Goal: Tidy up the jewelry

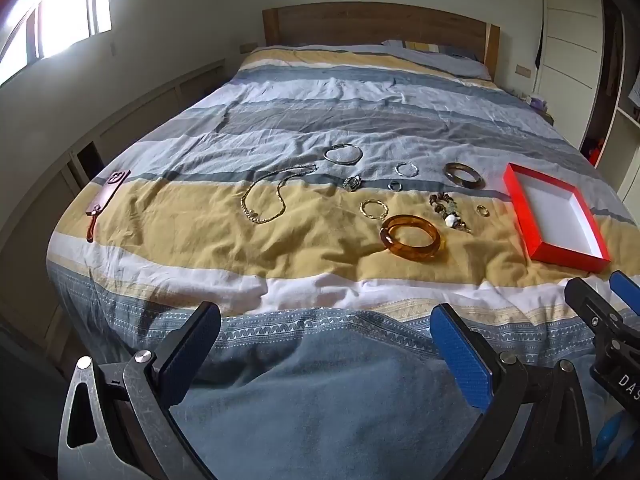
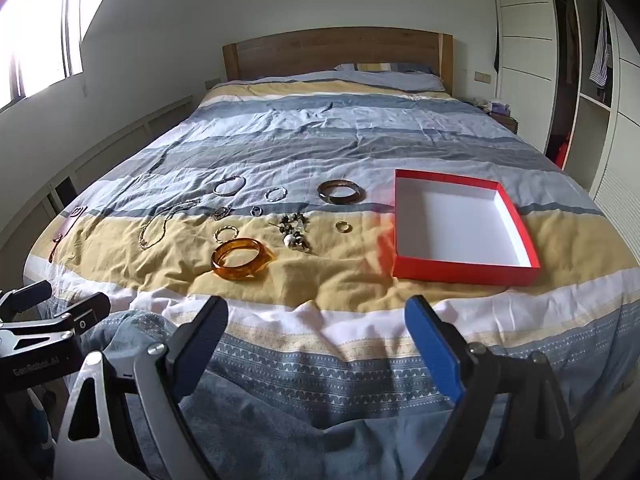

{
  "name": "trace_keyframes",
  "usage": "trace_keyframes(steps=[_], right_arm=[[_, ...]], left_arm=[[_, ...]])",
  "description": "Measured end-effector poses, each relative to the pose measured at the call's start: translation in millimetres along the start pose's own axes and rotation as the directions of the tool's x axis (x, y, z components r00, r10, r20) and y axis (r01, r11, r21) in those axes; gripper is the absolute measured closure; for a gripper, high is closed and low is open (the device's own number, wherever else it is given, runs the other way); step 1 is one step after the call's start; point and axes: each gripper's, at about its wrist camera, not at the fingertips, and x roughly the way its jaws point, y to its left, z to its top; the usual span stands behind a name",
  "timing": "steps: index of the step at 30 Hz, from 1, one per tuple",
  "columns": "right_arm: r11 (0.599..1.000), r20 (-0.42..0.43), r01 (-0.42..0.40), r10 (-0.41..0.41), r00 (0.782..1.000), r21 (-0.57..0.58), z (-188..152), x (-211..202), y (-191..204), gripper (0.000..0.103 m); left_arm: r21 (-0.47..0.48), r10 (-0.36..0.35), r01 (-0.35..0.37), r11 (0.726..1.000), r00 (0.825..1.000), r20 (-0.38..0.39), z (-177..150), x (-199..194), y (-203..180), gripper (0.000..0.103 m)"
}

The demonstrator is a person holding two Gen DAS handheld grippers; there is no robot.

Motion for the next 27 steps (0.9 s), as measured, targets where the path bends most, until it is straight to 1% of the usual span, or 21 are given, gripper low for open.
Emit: trace_keyframes(steps=[1, 2, 3, 5, 7, 11, 16, 27], right_arm=[[1.0, -0.003, 0.008, -0.008, 1.0, -0.006, 0, 0, 0, 0.013], [1.0, 0.0, 0.009, -0.009, 1.0, -0.005, 0, 0, -1, 0.013], [1.0, 0.003, 0.012, -0.012, 1.0, -0.005, 0, 0, -1, 0.013], [1.0, 0.003, 0.019, -0.019, 1.0, -0.001, 0, 0, -2, 0.013], [1.0, 0.003, 0.023, -0.023, 1.0, 0.007, 0, 0, -2, 0.013], [1.0, -0.001, 0.026, -0.026, 1.0, 0.016, -1, 4, -7, 0.013], [1.0, -0.012, 0.017, -0.017, 1.0, 0.019, -3, 8, -7, 0.013], [0.999, -0.027, 0.034, -0.033, 0.999, 0.03, -6, 11, -12, 0.013]], left_arm=[[-0.005, -0.001, 0.001, 1.0, 1.0, -0.005, 0, 2, 0, 0.001], [0.012, 0.014, -0.014, 1.0, 1.0, 0.008, 3, -4, -5, 0.001], [0.026, 0.022, -0.022, 0.999, 1.0, 0.0, 4, -3, -9, 0.001], [0.012, 0.002, -0.002, 1.0, 1.0, 0.016, 1, -6, -8, 0.001], [-0.011, -0.017, 0.017, 1.0, 1.0, 0.005, 2, -3, -3, 0.001], [-0.019, 0.003, -0.003, 1.0, 0.999, 0.033, -2, -5, -2, 0.001], [-0.024, 0.005, -0.004, 1.0, 0.999, 0.047, -4, -5, -6, 0.001], [-0.014, -0.023, 0.023, 1.0, 1.0, 0.021, -3, 3, -7, 0.001]])
